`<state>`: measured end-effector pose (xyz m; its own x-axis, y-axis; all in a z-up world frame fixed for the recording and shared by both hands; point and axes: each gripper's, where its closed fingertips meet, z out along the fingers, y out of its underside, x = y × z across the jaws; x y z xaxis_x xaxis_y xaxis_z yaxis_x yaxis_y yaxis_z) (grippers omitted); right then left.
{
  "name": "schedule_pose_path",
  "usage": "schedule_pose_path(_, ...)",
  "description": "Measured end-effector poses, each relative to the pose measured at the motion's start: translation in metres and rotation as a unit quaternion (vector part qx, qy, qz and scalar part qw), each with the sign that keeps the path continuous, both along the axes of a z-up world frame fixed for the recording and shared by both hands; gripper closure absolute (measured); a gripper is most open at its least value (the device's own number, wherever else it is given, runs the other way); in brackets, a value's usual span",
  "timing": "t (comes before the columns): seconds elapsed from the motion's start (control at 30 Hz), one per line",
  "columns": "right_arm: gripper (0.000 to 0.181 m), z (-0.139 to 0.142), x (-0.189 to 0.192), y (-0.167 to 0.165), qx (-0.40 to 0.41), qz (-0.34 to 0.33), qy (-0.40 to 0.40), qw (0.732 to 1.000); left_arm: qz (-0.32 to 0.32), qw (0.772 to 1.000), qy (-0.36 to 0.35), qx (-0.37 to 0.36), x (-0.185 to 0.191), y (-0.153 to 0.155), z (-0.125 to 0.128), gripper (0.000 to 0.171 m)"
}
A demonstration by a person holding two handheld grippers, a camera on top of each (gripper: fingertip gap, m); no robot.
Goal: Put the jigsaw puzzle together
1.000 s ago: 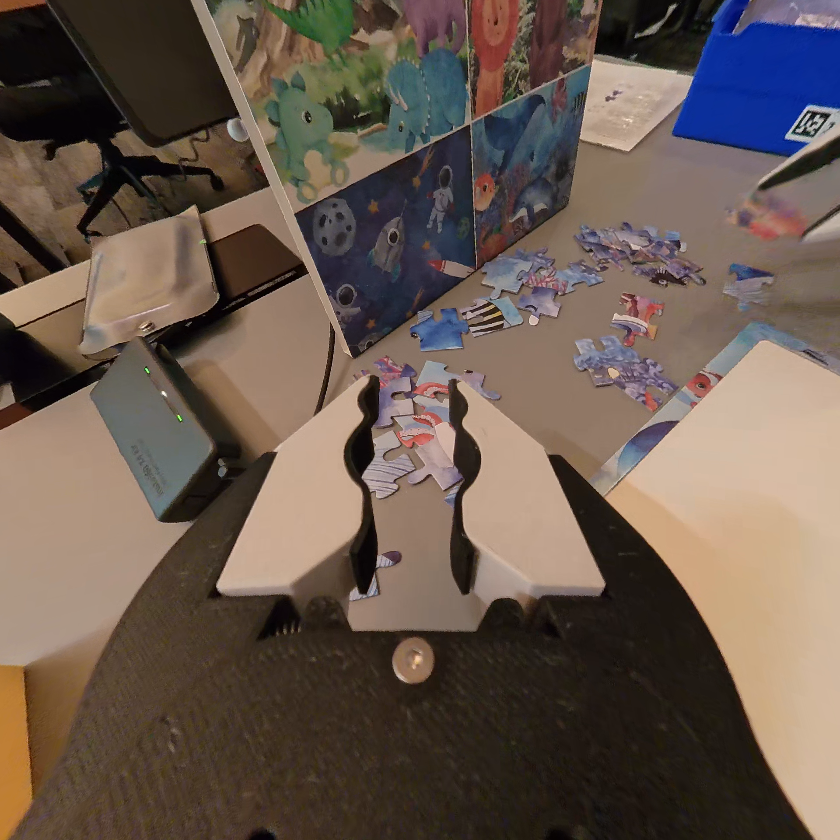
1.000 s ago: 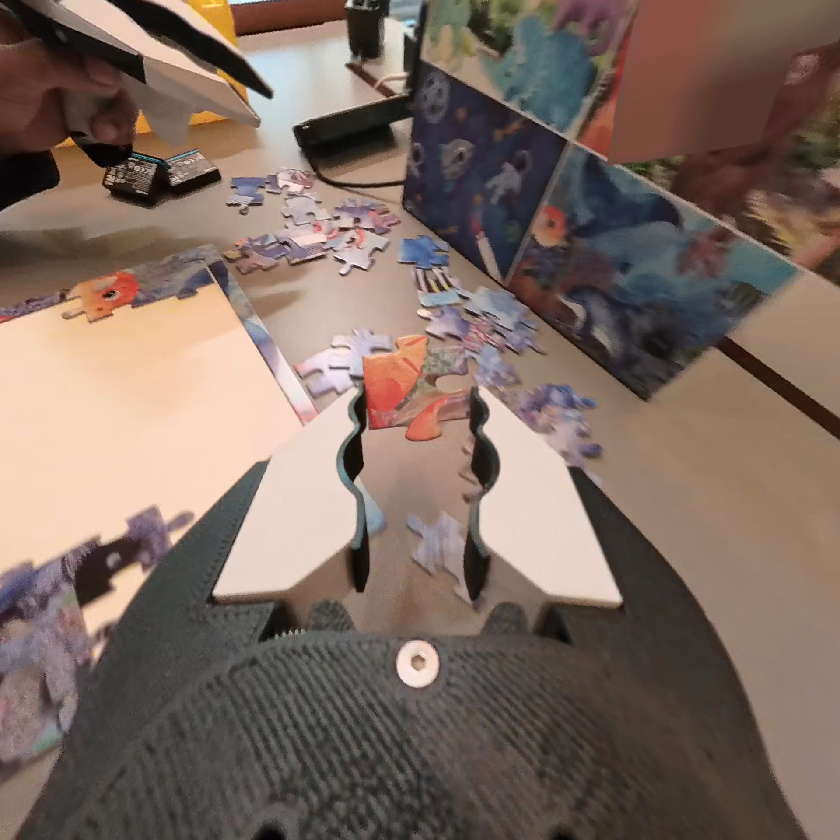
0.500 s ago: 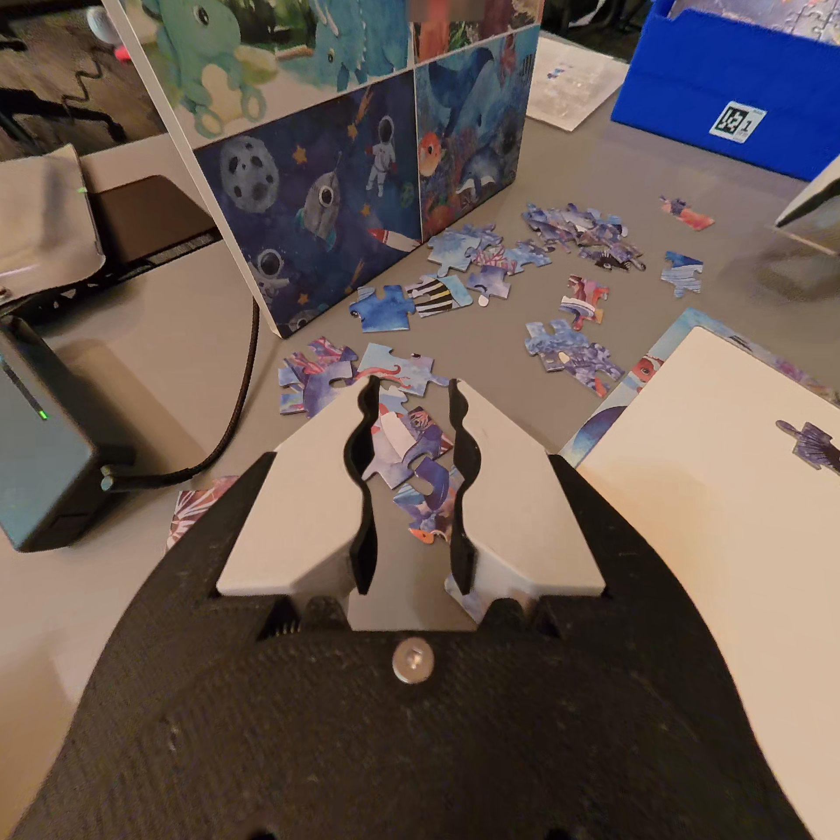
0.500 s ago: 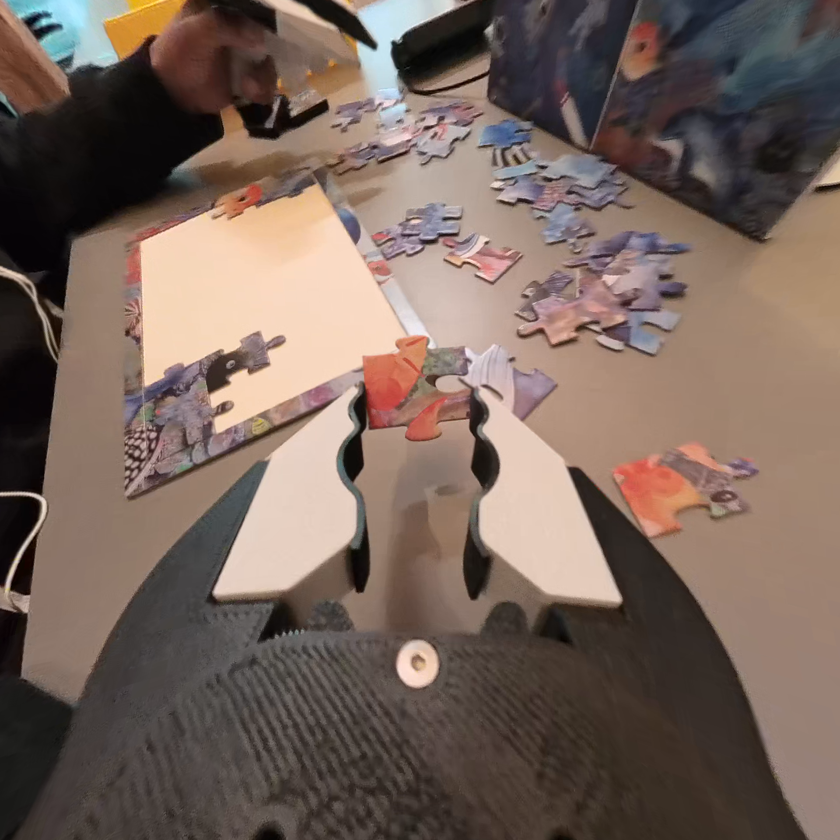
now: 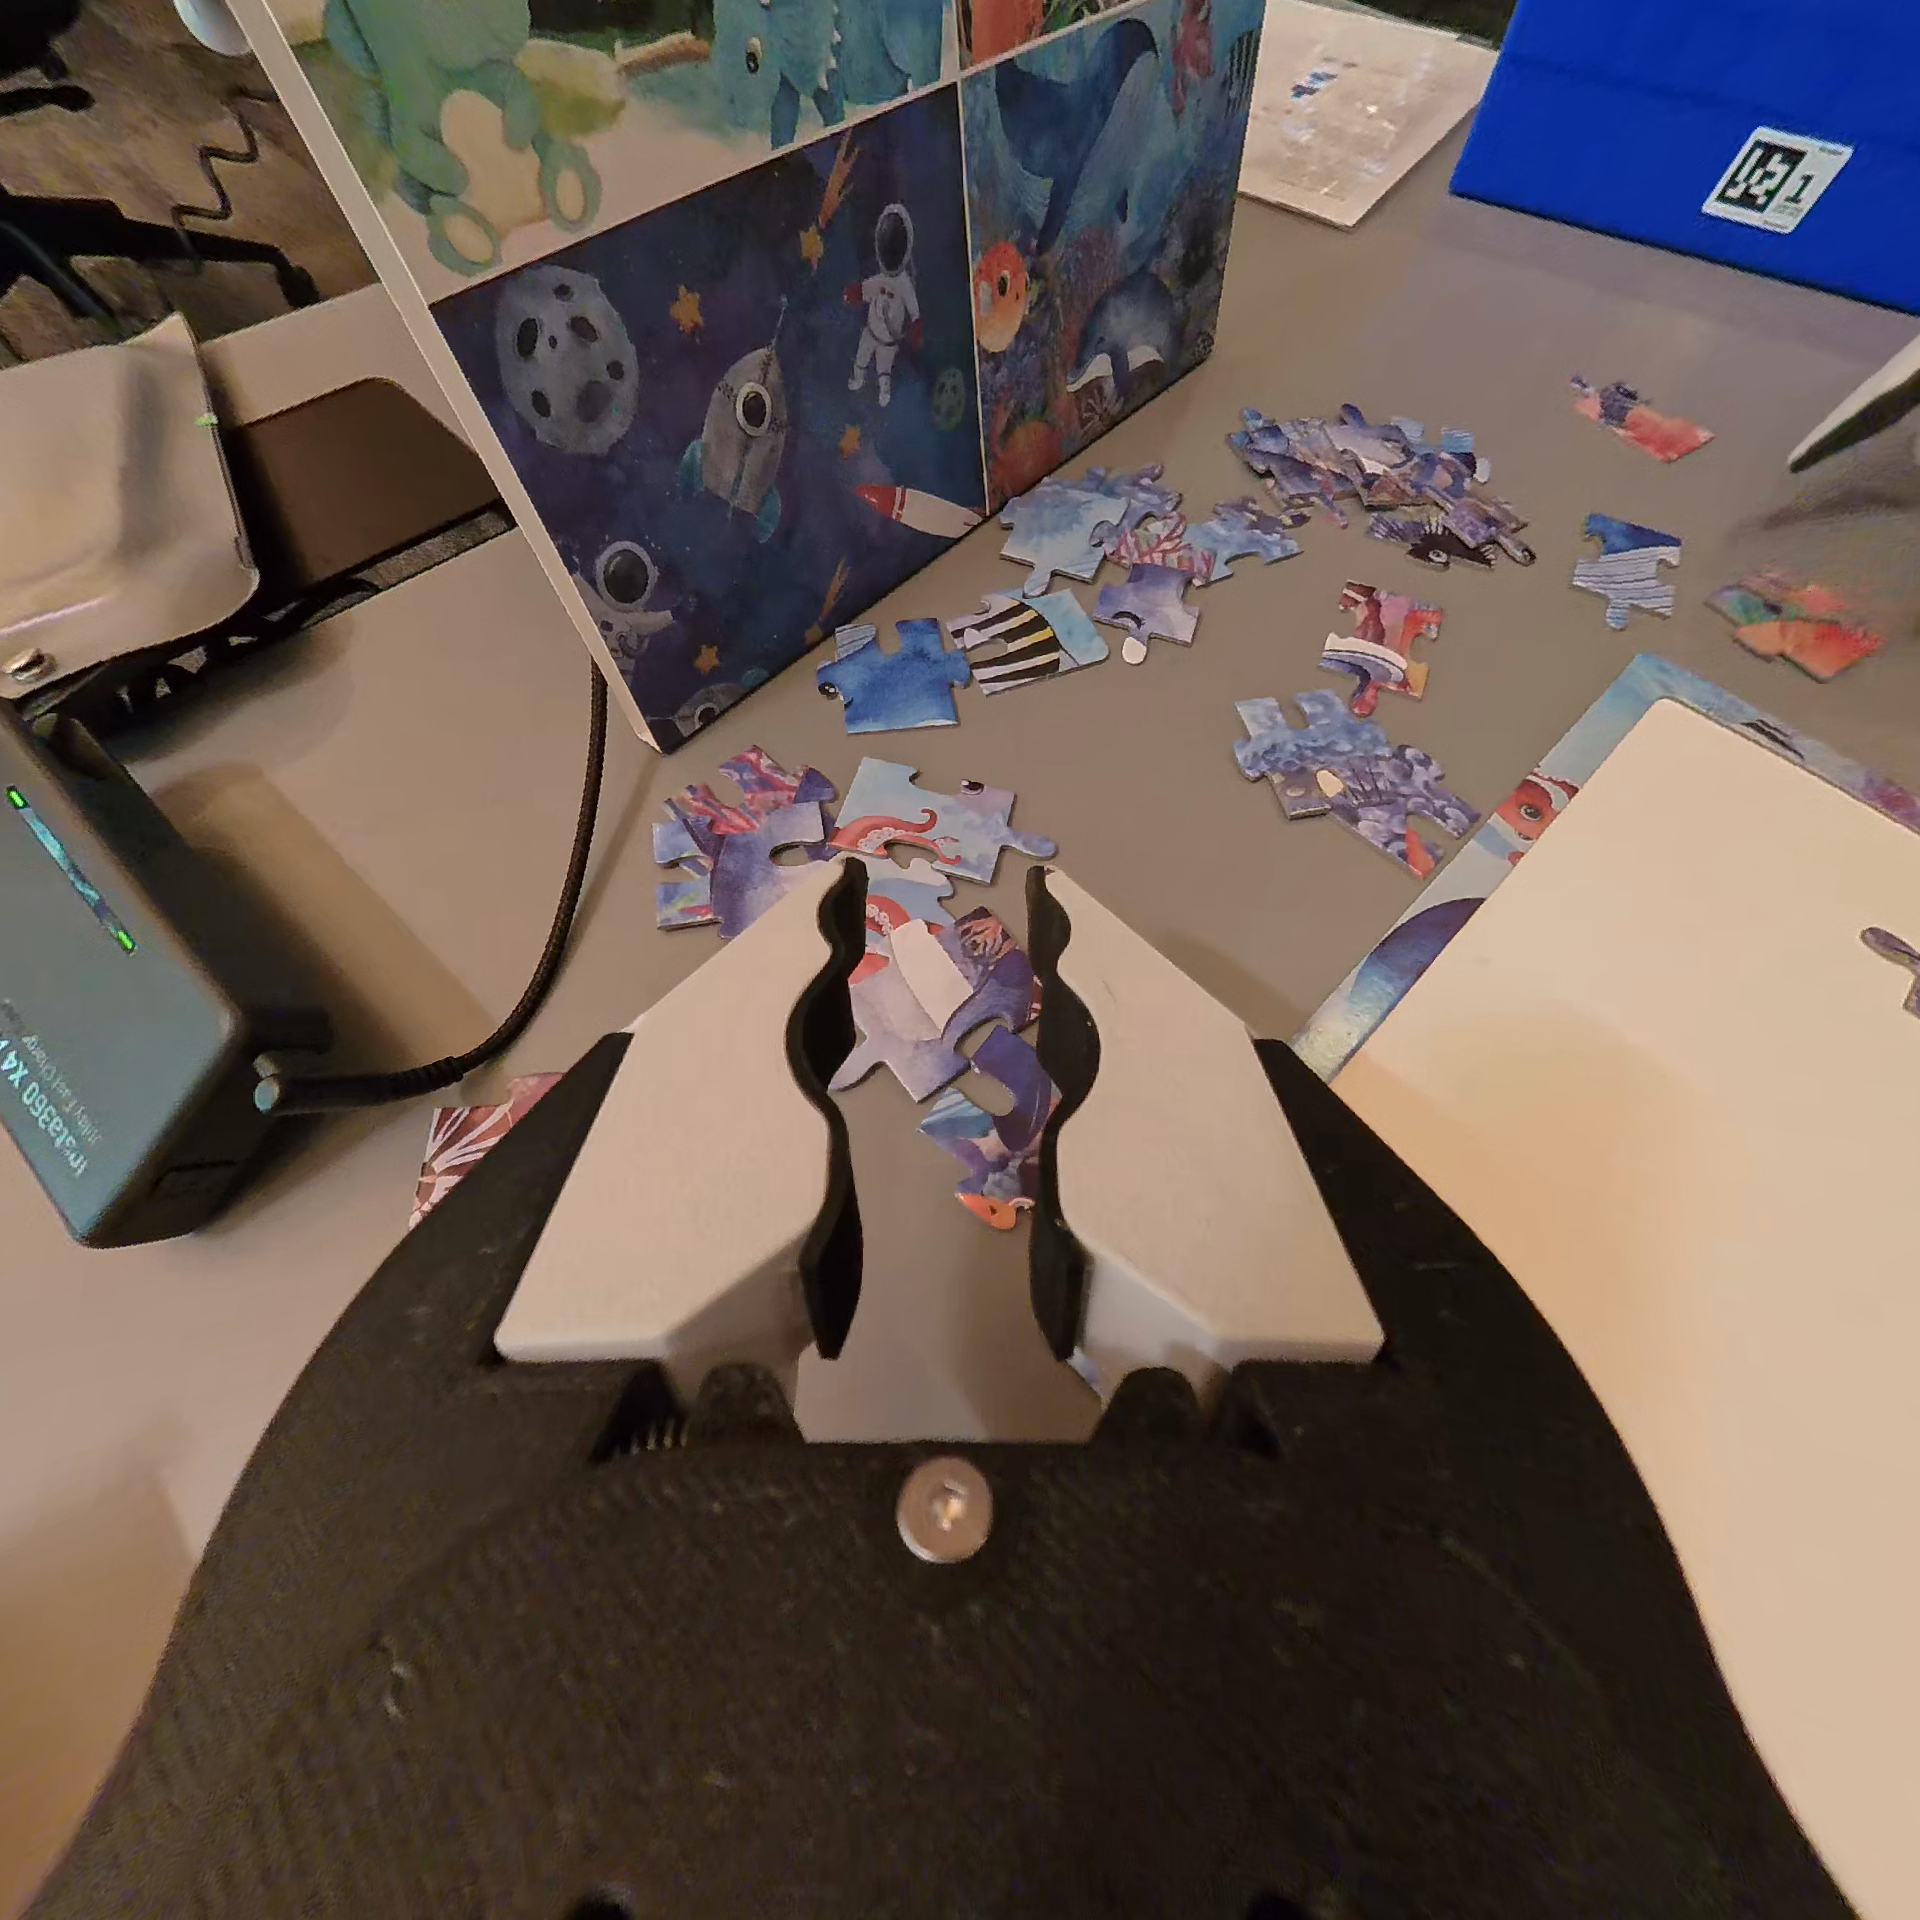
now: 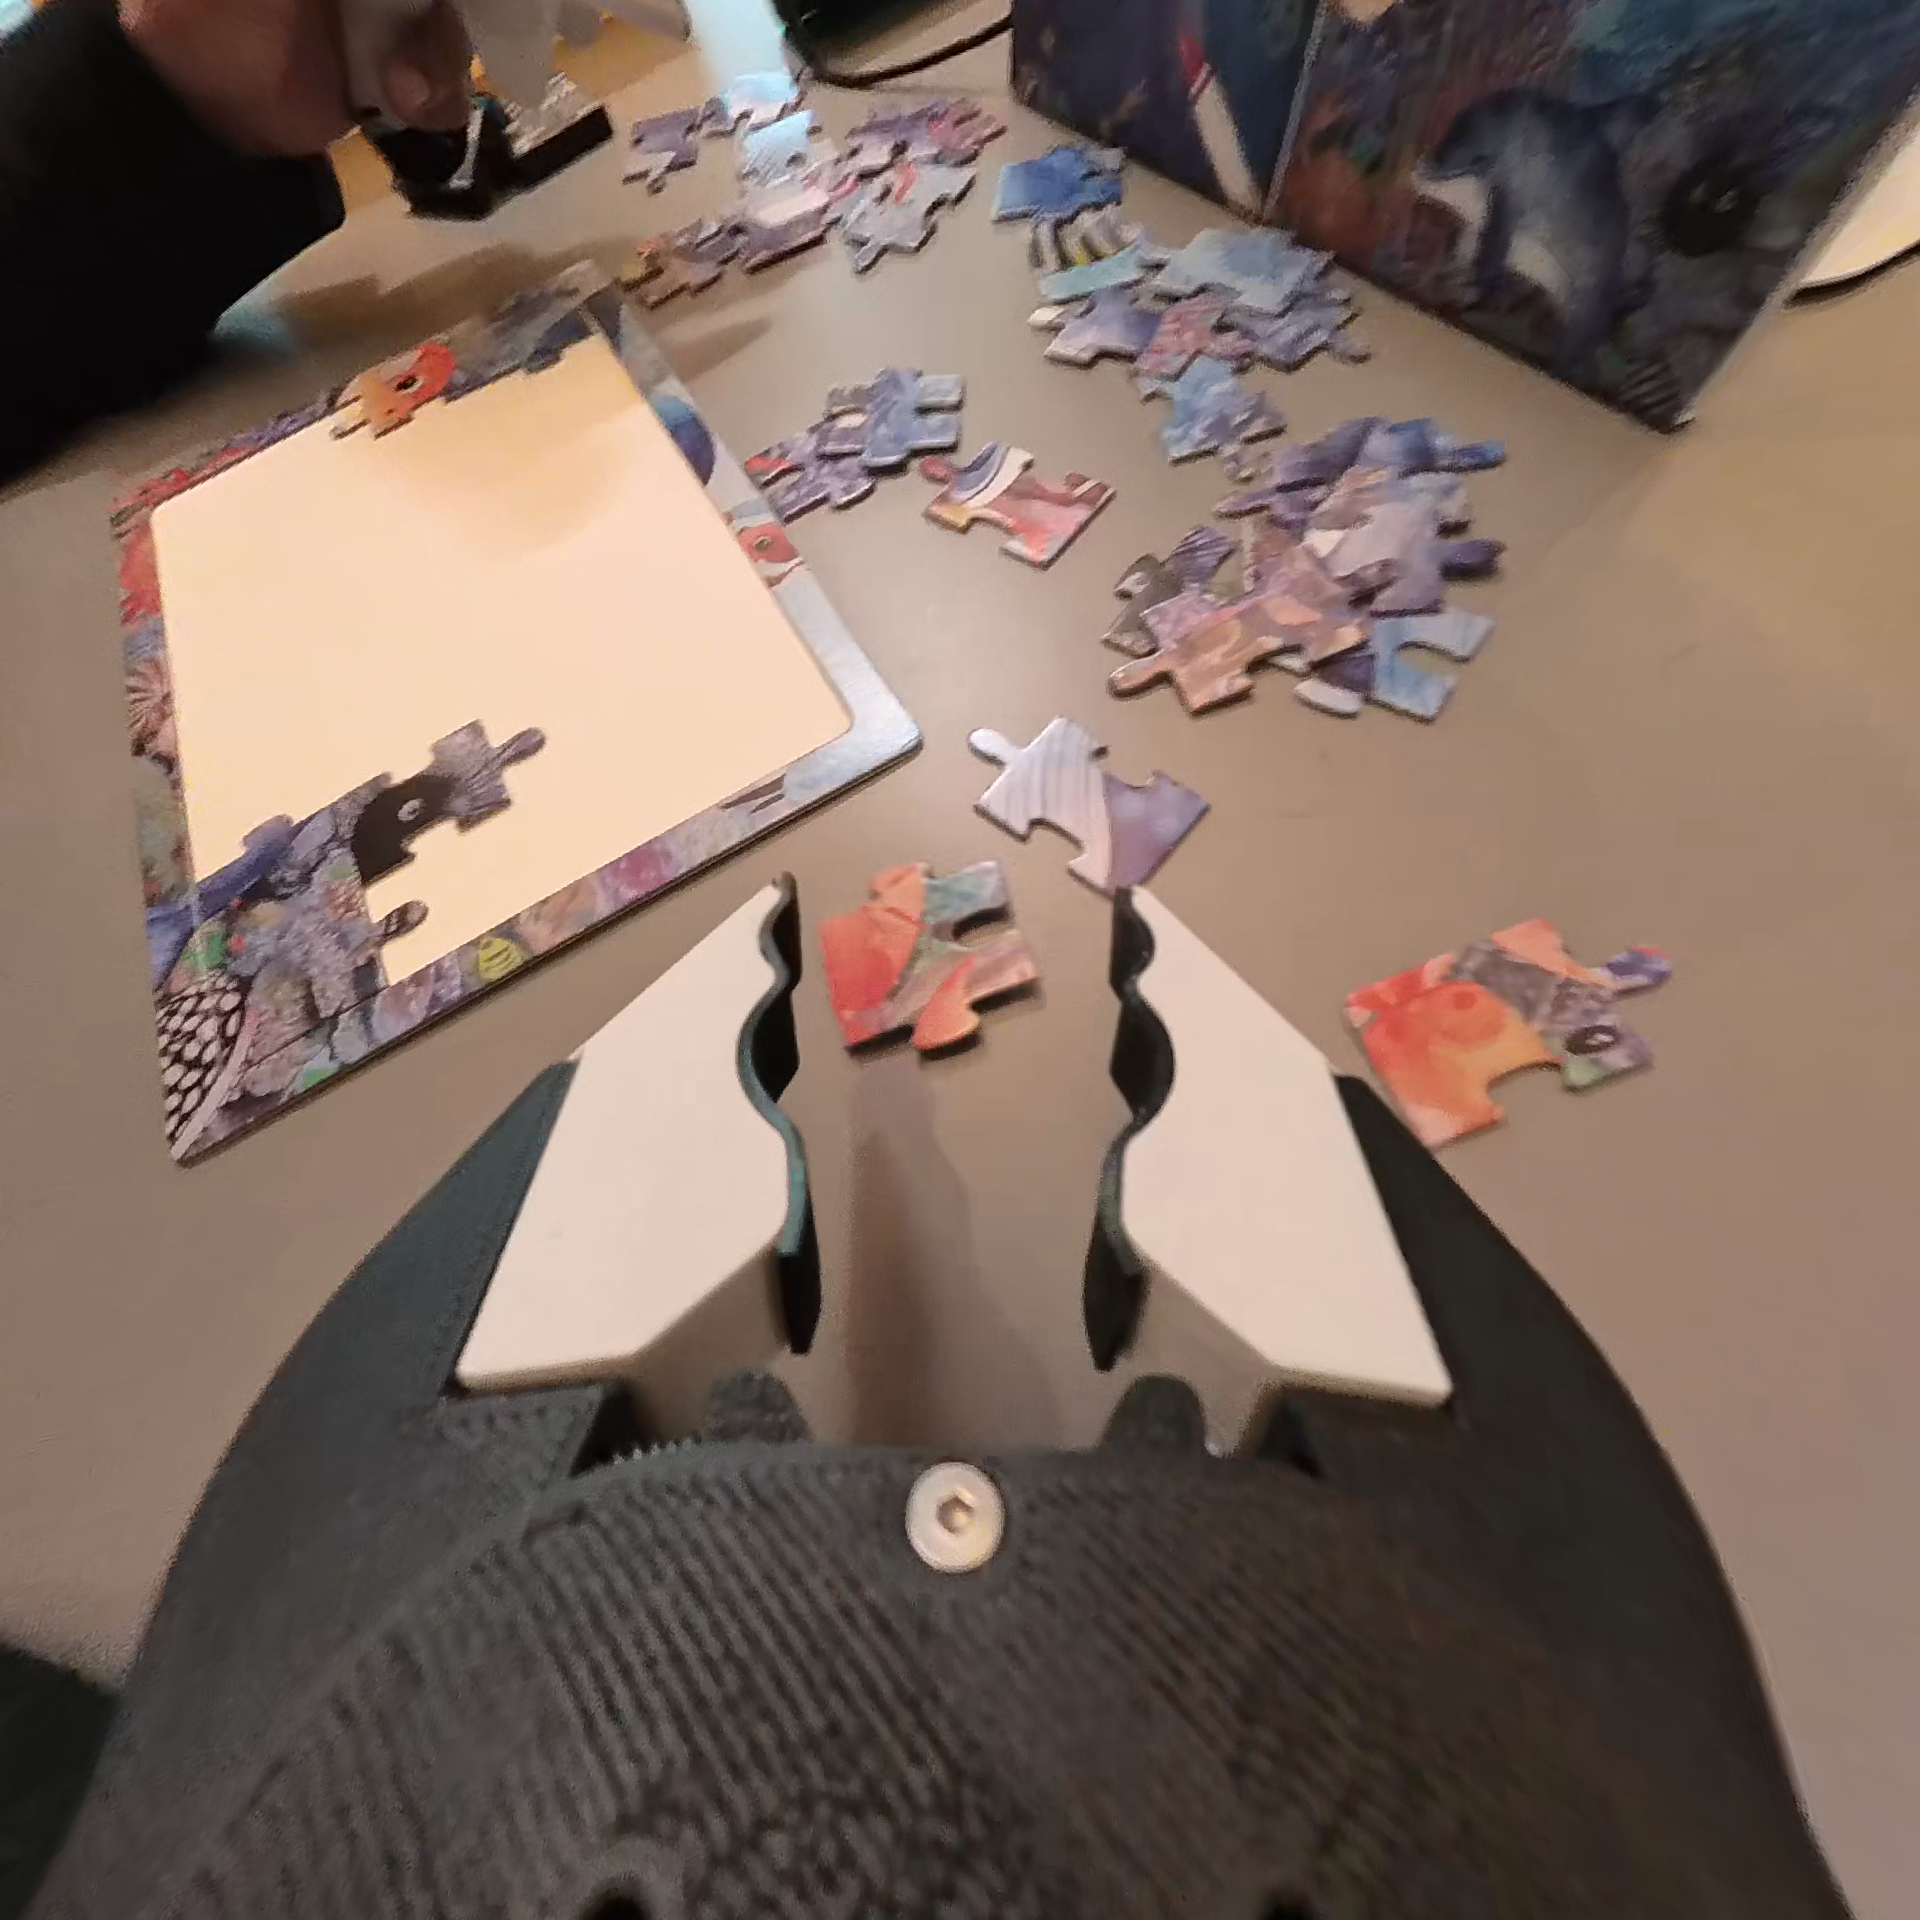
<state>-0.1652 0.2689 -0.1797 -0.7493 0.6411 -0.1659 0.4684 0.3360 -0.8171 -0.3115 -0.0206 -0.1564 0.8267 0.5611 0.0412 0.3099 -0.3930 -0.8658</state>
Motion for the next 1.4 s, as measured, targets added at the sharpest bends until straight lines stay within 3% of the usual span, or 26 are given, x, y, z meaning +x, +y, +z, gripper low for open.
schedule_pose_path(0.07, 0.122, 0.007, -0.012, 0.013, 0.004, -0.044, 0.028, 0.999, 0.0, 1.0, -0.001, 0.002, 0.0, 0.0, 0.0, 0.143)
schedule_pose_path(0.2, 0.125, 0.006, -0.041, 0.069, 0.064, -0.2, 0.059, 0.976, -0.002, 1.0, -0.004, 0.006, 0.001, 0.001, 0.001, 0.143)
schedule_pose_path(0.3, 0.13, 0.006, -0.048, 0.088, 0.041, -0.265, 0.047, 0.962, -0.004, 1.0, -0.002, 0.005, 0.002, 0.003, 0.001, 0.143)
schedule_pose_path(0.47, 0.13, 0.003, -0.055, 0.085, -0.019, -0.29, 0.026, 0.956, -0.005, 1.0, -0.002, 0.003, 0.002, 0.003, 0.0, 0.143)
schedule_pose_path(0.77, 0.128, -0.032, -0.064, 0.084, 0.082, -0.312, -0.02, 0.946, -0.007, 1.0, -0.001, 0.004, 0.003, 0.004, 0.001, 0.143)
schedule_pose_path(0.87, 0.138, -0.034, -0.066, 0.086, 0.103, -0.324, -0.016, 0.94, -0.006, 1.0, -0.001, 0.004, 0.003, 0.004, 0.001, 0.143)
schedule_pose_path(1.17, 0.144, -0.033, -0.064, 0.085, 0.095, -0.321, -0.018, 0.942, -0.005, 1.0, 0.002, 0.007, 0.003, 0.004, 0.003, 0.143)
schedule_pose_path(1.23, 0.164, -0.029, -0.063, 0.079, 0.081, -0.308, -0.011, 0.948, -0.005, 1.0, 0.003, 0.007, 0.003, 0.004, 0.004, 0.143)
schedule_pose_path(1.27, 0.165, -0.023, -0.063, 0.073, 0.063, -0.298, -0.002, 0.953, -0.004, 1.0, 0.004, 0.008, 0.003, 0.003, 0.005, 0.143)
schedule_pose_path(1.3, 0.156, -0.016, -0.063, 0.065, 0.039, -0.288, 0.004, 0.957, -0.004, 1.0, 0.004, 0.008, 0.003, 0.003, 0.005, 0.143)
schedule_pose_path(1.4, 0.15, -0.002, -0.063, 0.052, 0.009, -0.278, 0.019, 0.96, -0.004, 1.0, 0.003, 0.008, 0.003, 0.004, 0.004, 0.143)
